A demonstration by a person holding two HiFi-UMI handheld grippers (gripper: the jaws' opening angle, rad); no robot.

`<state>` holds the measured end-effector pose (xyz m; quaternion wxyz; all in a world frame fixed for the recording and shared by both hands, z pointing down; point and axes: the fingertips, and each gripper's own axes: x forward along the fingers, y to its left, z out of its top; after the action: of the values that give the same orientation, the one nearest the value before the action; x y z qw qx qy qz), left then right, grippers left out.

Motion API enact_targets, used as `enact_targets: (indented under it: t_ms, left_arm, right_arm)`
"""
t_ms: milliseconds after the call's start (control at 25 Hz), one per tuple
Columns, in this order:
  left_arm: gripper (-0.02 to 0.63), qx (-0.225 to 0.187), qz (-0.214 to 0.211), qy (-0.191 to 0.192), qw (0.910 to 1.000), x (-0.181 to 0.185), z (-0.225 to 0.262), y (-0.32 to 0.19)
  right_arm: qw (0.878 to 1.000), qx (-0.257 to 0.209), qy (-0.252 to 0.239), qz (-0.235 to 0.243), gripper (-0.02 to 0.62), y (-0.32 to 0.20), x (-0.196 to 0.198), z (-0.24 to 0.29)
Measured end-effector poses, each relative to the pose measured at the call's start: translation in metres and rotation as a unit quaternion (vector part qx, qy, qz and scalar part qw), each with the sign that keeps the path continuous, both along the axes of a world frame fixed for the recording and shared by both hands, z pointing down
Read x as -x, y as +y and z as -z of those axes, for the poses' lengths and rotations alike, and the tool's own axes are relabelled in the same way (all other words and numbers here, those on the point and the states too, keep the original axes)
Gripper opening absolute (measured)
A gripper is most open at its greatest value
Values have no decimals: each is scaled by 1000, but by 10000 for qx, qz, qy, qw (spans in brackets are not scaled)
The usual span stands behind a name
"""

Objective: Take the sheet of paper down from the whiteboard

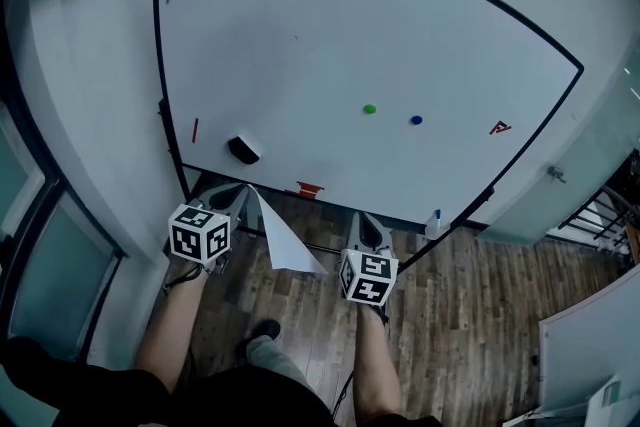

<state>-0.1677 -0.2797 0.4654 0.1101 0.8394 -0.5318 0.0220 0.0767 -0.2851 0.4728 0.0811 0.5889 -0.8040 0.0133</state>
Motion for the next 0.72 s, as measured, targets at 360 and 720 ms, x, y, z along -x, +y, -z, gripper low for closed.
enact_targets:
  t_ms: [360,720]
  left_arm:
    - [21,-8,-118,-1,9999,-14,1,14]
    - [21,-75,-192,-131,9997,-33,-1,19]
  right_arm:
    - [10000,4,80,12,25,18,-6,1]
    - [9998,22,129,-118,25,33,-29,-2]
